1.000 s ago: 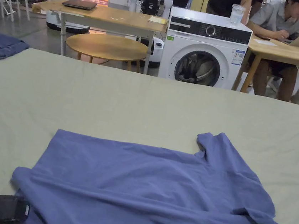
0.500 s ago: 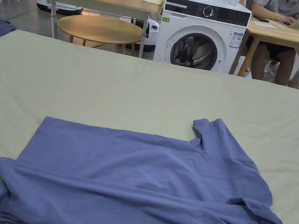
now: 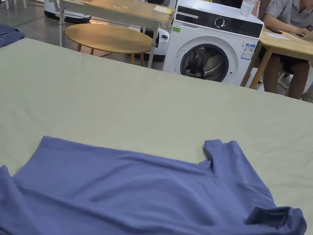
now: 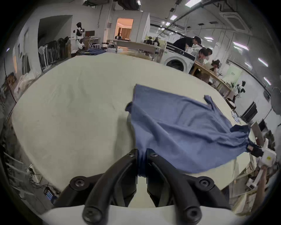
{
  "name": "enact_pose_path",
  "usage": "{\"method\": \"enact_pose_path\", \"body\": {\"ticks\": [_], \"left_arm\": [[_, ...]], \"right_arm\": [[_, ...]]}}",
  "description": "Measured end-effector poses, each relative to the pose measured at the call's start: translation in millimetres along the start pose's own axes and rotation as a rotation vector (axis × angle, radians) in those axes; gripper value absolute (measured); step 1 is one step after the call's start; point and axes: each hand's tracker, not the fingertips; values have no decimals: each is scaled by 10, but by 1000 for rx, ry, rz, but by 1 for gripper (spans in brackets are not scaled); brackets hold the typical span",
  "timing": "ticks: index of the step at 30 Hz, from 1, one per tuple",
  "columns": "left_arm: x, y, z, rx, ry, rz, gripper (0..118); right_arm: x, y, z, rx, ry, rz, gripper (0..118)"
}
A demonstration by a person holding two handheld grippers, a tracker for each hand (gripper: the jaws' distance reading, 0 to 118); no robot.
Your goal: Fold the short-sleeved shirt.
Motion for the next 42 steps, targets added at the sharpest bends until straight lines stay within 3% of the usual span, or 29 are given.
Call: {"method": "enact_pose_path", "body": {"ticks": [8, 9, 10, 11, 12, 13, 14, 15, 22, 23, 24, 25, 26, 27, 28, 30, 31, 33, 36, 37, 38, 39, 40, 42], "left_arm": [[-318, -654, 41, -103, 12, 89, 5], [-323, -706, 14, -97, 13, 95, 8], [-320, -737, 13, -80, 8, 97, 20], [-309, -743, 22, -67, 16, 89, 40], [-284, -724, 57, -59, 48, 69, 76], [-280, -690, 101, -51, 44, 48, 94], [-277, -630, 172, -22, 31, 28, 99], [-256, -557, 251, 27, 27, 20, 99], [379, 177, 877, 492, -56, -98, 99], [474, 225, 916, 539, -83, -118, 97], [571, 250, 951, 604, -124, -148, 81], [669, 282, 972, 656, -141, -170, 55], [750, 308, 964, 676, -134, -183, 21], [817, 331, 941, 704, -115, -191, 0], [851, 317, 903, 735, -142, -167, 0], [839, 437, 825, 662, -181, -190, 0], [824, 522, 752, 610, -193, -194, 0], [741, 671, 547, 553, -175, -196, 0], [510, 1049, 9, 309, -239, -136, 0], [432, 1196, -251, 158, -225, -88, 14], [366, 1264, -456, 75, -183, -58, 49], [300, 1334, -698, 11, -147, -59, 99], [258, 1369, -959, -26, -87, -83, 115], [165, 1407, -1361, -109, -3, -109, 116]], "right_arm": [[42, -603, 61, -147, -11, -21, 7], [41, -656, 39, -147, -12, -24, 7], [40, -678, 33, -144, -19, -27, 10], [78, -688, 17, -137, -25, -33, 20], [84, -670, 34, -125, -31, -47, 51], [78, -628, 79, -97, -62, -52, 84], [86, -561, 138, -45, -104, -41, 106], [95, -488, 186, -8, -132, -30, 111], [-254, 359, 780, 573, -132, -72, 111], [-339, 446, 846, 616, -101, -63, 109], [-422, 527, 874, 660, -67, -44, 99], [-501, 584, 879, 690, -82, -32, 78], [-595, 624, 852, 692, -64, -21, 37], [-655, 656, 815, 688, -84, -21, 0], [-700, 701, 825, 731, -118, -18, 0], [-708, 801, 782, 633, 1, 0, 0], [-675, 674, 591, 624, 21, -30, 0], [-655, 657, 461, 601, 12, -22, 0], [-655, 610, 240, 554, -6, -39, 0], [-621, 604, 160, 519, 16, -67, 0], [-601, 597, 100, 505, 20, -82, 0], [-603, 595, 57, 496, 15, -90, 0], [-594, 586, -10, 485, 8, -86, 0], [-569, 573, -136, 455, -5, -80, 0]]}}
